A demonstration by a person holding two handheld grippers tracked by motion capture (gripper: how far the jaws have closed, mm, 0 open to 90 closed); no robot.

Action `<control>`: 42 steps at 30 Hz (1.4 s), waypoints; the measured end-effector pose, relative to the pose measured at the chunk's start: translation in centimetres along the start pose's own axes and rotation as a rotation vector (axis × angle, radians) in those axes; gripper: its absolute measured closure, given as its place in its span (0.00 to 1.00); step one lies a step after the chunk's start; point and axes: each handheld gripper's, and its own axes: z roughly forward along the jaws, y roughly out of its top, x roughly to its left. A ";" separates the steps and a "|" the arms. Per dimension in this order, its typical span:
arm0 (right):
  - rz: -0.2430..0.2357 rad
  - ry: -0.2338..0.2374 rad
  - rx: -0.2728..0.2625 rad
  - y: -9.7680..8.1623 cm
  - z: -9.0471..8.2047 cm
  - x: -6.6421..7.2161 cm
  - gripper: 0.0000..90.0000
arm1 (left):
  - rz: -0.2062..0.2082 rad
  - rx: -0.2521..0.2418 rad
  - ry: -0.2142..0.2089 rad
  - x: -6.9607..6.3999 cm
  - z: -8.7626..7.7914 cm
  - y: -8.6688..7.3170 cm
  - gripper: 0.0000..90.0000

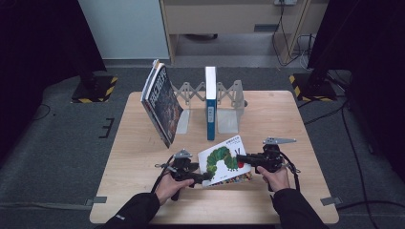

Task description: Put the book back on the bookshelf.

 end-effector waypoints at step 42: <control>-0.049 -0.307 0.187 -1.9 2.9 -0.9 0.55 | -0.019 -0.001 -0.016 0.1 -0.1 -0.1 0.29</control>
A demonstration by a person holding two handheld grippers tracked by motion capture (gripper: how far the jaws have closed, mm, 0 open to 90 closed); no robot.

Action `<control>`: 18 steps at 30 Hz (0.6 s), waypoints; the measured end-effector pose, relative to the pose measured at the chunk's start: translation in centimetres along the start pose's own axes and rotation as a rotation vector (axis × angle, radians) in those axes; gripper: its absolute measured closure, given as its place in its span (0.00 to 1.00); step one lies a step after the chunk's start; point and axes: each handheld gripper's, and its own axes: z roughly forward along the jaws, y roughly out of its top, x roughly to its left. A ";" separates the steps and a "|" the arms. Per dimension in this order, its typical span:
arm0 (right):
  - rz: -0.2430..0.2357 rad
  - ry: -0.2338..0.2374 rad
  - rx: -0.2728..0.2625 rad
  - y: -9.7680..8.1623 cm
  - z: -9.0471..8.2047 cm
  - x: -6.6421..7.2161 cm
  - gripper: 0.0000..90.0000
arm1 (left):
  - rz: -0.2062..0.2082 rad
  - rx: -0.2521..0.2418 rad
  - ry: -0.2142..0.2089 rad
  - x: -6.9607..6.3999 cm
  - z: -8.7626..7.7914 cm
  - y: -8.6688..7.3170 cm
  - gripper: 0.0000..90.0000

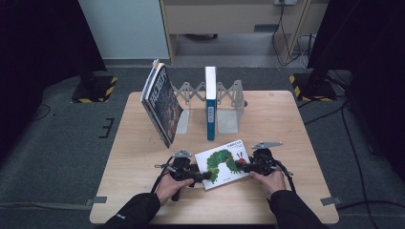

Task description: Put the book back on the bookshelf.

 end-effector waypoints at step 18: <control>-0.054 0.001 -0.041 0.3 -0.4 0.6 0.51 | 0.007 -0.058 -0.012 -0.7 -0.9 0.4 0.52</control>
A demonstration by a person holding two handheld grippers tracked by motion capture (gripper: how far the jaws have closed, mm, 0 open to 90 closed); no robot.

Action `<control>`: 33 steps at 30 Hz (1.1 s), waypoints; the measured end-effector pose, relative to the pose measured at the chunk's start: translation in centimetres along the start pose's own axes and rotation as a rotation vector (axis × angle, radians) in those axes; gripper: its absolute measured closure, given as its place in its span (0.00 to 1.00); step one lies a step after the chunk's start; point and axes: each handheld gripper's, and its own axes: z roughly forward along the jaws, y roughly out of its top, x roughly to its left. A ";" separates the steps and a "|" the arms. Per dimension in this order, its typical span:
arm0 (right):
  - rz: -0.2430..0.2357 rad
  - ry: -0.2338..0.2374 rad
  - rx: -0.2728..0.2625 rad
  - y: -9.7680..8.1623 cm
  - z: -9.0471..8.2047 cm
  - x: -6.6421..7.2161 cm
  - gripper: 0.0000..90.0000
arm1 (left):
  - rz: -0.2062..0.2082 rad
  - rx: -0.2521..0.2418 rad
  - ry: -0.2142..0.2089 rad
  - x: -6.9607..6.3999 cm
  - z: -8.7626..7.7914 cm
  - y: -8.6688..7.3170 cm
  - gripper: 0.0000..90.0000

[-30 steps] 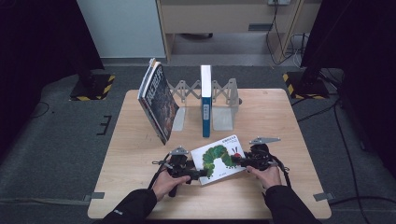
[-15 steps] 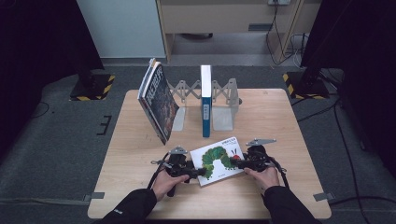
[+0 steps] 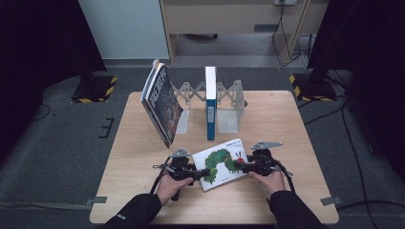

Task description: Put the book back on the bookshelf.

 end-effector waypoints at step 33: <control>0.020 -0.014 -0.071 0.0 -0.5 -0.5 0.49 | 0.038 -0.040 -0.026 -1.4 -1.2 1.4 0.70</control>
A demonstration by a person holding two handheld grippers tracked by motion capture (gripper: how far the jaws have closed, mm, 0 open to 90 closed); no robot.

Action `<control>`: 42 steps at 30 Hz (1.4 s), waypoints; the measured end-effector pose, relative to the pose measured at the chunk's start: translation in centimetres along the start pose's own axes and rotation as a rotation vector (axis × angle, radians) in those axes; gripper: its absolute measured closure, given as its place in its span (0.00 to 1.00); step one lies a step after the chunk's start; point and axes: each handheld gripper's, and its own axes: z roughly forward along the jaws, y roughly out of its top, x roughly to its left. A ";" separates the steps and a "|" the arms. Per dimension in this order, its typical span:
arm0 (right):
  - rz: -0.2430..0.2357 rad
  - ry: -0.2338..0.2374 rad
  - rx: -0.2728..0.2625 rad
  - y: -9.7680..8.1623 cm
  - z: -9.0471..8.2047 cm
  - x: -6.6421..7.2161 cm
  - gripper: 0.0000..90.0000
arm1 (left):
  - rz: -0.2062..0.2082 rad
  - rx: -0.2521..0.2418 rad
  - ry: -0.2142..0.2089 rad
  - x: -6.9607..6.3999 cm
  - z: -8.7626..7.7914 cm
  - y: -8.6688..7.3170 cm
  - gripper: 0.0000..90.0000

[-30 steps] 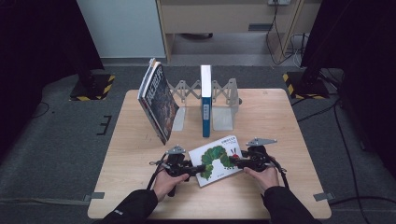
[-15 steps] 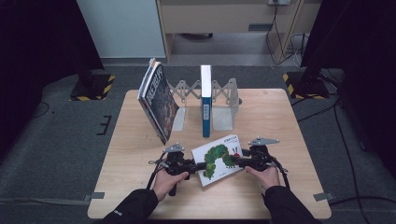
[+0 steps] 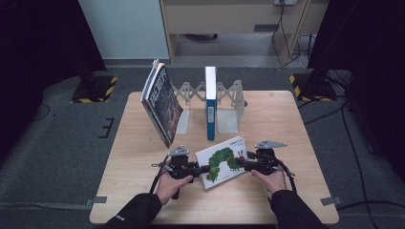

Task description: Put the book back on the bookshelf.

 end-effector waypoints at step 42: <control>-0.040 0.008 -0.024 0.1 -0.1 0.2 0.49 | 0.057 0.036 -0.011 -0.1 0.4 -0.1 0.69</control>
